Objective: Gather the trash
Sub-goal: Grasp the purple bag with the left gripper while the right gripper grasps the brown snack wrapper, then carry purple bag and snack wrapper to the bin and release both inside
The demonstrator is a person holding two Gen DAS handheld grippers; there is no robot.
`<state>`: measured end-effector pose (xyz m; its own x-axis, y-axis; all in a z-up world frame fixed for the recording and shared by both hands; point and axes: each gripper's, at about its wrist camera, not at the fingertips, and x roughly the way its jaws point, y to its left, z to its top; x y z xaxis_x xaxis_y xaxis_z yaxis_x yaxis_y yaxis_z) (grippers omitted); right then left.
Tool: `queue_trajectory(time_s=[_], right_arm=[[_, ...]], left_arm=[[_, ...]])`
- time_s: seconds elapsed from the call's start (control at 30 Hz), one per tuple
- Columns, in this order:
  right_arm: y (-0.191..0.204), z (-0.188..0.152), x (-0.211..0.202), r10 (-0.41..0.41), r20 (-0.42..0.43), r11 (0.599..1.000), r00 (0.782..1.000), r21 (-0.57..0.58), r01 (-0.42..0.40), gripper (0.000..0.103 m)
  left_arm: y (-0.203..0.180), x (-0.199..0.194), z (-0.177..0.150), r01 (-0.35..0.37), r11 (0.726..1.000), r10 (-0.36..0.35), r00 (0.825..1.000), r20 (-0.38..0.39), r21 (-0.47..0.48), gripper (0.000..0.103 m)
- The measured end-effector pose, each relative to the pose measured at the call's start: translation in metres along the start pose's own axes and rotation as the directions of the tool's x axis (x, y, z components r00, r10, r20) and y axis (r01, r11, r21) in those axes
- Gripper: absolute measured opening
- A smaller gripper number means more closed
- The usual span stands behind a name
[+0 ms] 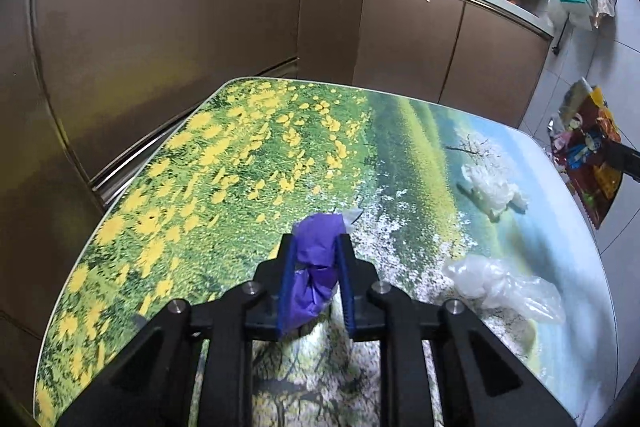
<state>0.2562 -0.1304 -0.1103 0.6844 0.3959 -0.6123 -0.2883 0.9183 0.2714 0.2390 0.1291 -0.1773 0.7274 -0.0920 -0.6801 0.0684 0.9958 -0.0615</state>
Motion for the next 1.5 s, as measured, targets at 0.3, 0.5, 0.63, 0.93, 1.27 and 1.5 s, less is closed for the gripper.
queue_trajectory(time_s=[0.3,0.5,0.63,0.93,1.27,1.5], right_arm=[[0.001,-0.035,-0.024,-0.042,-0.046,0.999,0.998,-0.006,0.042,0.017],[0.008,-0.056,-0.044,-0.046,-0.057,0.999,0.997,-0.006,0.046,0.017],[0.015,-0.066,-0.058,-0.051,-0.066,0.999,0.997,-0.023,0.049,0.017],[0.025,-0.078,-0.088,-0.039,-0.045,0.998,0.998,-0.046,0.037,0.017],[0.021,-0.089,-0.113,-0.007,-0.019,0.999,1.000,-0.044,0.006,0.017],[0.016,-0.098,-0.123,0.025,-0.008,0.999,1.000,-0.030,-0.026,0.017]], left_arm=[[-0.025,-0.051,-0.018,-0.057,0.997,0.054,0.997,0.053,0.055,0.018],[-0.048,-0.080,-0.032,-0.064,0.993,0.056,0.996,0.073,0.099,0.018],[-0.065,-0.098,-0.038,-0.059,0.991,0.047,0.994,0.097,0.122,0.018],[-0.090,-0.121,-0.046,-0.046,0.986,0.027,0.993,0.119,0.159,0.018],[-0.111,-0.140,-0.051,-0.059,0.979,0.035,0.991,0.126,0.193,0.019],[-0.125,-0.148,-0.053,-0.079,0.973,0.054,0.991,0.120,0.215,0.019]])
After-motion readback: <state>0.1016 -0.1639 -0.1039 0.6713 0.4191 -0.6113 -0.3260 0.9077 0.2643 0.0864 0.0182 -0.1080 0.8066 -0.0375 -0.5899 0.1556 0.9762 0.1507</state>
